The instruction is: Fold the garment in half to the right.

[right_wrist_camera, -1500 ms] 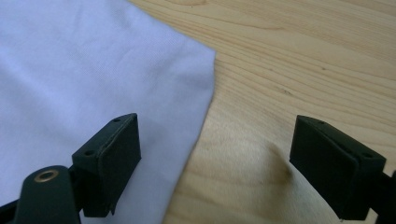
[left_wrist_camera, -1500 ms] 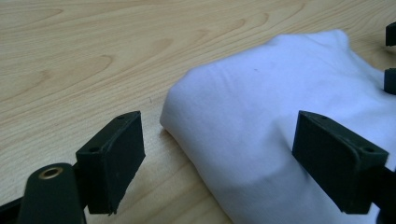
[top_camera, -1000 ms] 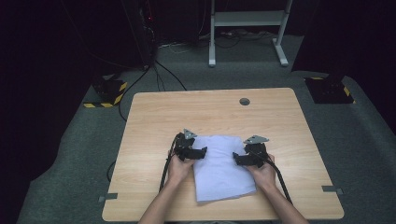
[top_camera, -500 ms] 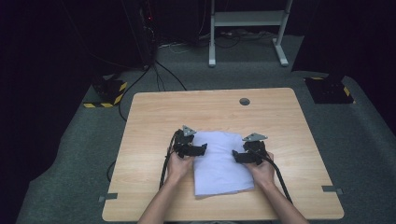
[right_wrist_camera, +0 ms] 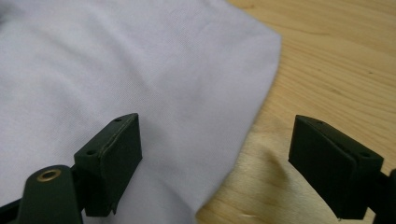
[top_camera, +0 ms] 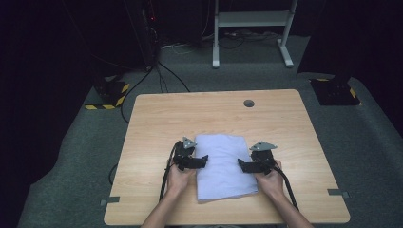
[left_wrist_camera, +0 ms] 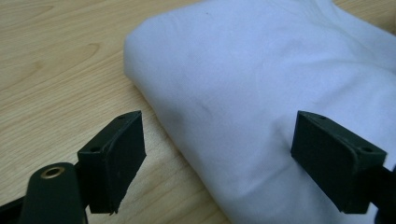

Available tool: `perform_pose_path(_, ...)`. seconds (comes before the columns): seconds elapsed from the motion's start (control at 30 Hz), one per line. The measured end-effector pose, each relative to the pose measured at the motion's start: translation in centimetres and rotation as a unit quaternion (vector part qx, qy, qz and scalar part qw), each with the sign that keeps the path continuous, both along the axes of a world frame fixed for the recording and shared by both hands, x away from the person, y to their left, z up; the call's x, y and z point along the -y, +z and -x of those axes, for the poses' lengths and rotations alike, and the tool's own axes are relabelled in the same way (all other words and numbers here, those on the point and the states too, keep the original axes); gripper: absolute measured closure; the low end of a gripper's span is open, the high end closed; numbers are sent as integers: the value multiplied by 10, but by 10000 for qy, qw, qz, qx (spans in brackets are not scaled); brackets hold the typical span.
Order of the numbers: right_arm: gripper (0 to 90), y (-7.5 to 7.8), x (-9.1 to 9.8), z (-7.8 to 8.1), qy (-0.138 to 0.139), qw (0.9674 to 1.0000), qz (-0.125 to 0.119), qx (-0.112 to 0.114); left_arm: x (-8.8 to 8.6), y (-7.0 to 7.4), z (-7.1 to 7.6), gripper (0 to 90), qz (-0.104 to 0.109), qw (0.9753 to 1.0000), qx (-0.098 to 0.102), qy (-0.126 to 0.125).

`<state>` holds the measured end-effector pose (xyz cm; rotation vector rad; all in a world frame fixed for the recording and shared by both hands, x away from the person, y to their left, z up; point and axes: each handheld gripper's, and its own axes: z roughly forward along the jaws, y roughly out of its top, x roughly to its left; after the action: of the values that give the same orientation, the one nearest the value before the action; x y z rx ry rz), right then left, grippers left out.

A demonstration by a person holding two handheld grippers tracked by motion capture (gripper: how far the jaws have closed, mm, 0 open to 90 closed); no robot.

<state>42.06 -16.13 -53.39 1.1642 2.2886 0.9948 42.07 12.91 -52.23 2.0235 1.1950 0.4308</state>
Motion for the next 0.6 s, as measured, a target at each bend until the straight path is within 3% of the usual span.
perform_pose_path(0.27,170,-3,-5,-9,-240,9997,88,-55,13,-1,-22,200,-344,9994,22,21)
perform_pose_path(0.43,170,-3,-7,-23,-437,9990,60,-114,12,-1,-45,177,-212,9996,-144,137)
perform_pose_path(0.6,162,-1,-4,-32,-459,9988,-75,-141,7,4,-41,142,85,9998,-57,158)
